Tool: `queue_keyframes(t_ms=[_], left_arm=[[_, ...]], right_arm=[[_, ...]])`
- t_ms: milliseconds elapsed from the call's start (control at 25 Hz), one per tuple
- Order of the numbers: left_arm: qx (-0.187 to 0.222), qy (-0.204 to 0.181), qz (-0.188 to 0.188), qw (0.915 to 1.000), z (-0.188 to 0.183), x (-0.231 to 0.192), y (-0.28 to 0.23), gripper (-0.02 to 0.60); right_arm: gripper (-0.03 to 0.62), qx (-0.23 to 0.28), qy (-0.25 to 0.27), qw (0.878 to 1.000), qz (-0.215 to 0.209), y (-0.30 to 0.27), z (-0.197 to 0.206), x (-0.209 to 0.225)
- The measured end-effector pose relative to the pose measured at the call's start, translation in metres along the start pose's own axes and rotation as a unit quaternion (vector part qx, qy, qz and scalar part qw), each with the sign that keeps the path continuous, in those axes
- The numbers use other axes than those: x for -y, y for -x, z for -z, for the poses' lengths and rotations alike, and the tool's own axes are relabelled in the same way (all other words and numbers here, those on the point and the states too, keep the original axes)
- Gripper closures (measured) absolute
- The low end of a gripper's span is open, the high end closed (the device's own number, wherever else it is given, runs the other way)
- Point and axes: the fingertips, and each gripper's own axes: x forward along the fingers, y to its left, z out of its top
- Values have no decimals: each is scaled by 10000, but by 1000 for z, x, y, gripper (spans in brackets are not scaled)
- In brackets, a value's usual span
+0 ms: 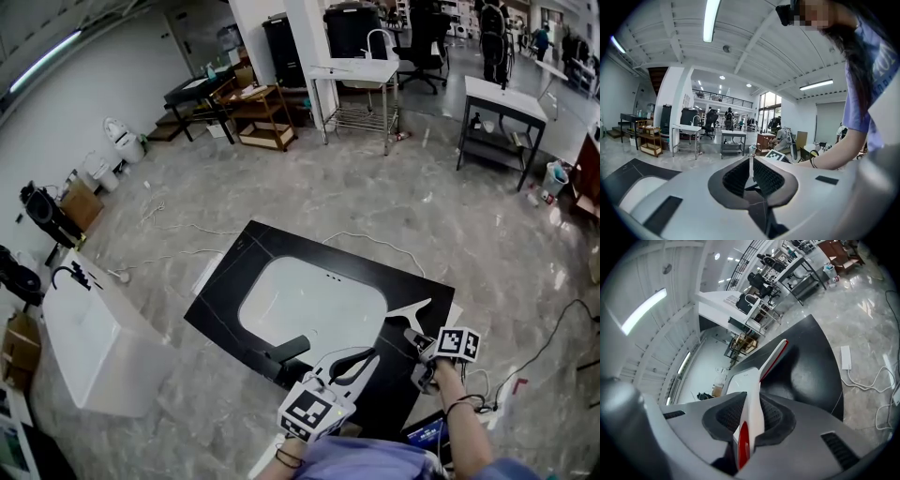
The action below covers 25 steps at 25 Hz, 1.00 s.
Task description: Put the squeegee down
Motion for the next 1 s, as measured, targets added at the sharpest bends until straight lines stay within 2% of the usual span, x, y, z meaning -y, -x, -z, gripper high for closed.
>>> queue_keyframes(t_ms=[240,440,560,600,680,760,920,1000], left_arm=[[-23,38,-107,9999,4,-7,5,555],[38,58,-159,9998,3,-12,7,555],[35,75,-155,9998,5,-13,9,555],[30,89,-139,9999,4,-13,9,555],[25,106,-86,9999,2,-12,10,555],[29,112,-55,9999,3,-12,11,555],[55,218,12,9997,4,-13,14,555],[66,227,59,9997,2,-12,14,555]], right_arm=[[536,88,-3,10000,-23,-1,0,7],[507,56,188,9994,286,-2,2,19],[496,32,482,9962,724,0,6,31],[480,17,666,9940,872,1,8,33],[386,-17,1042,9885,1092,3,9,34],[328,32,1245,9838,1292,3,9,36],[274,170,1298,9759,1747,5,9,41],[256,104,1542,9672,2016,8,11,43]])
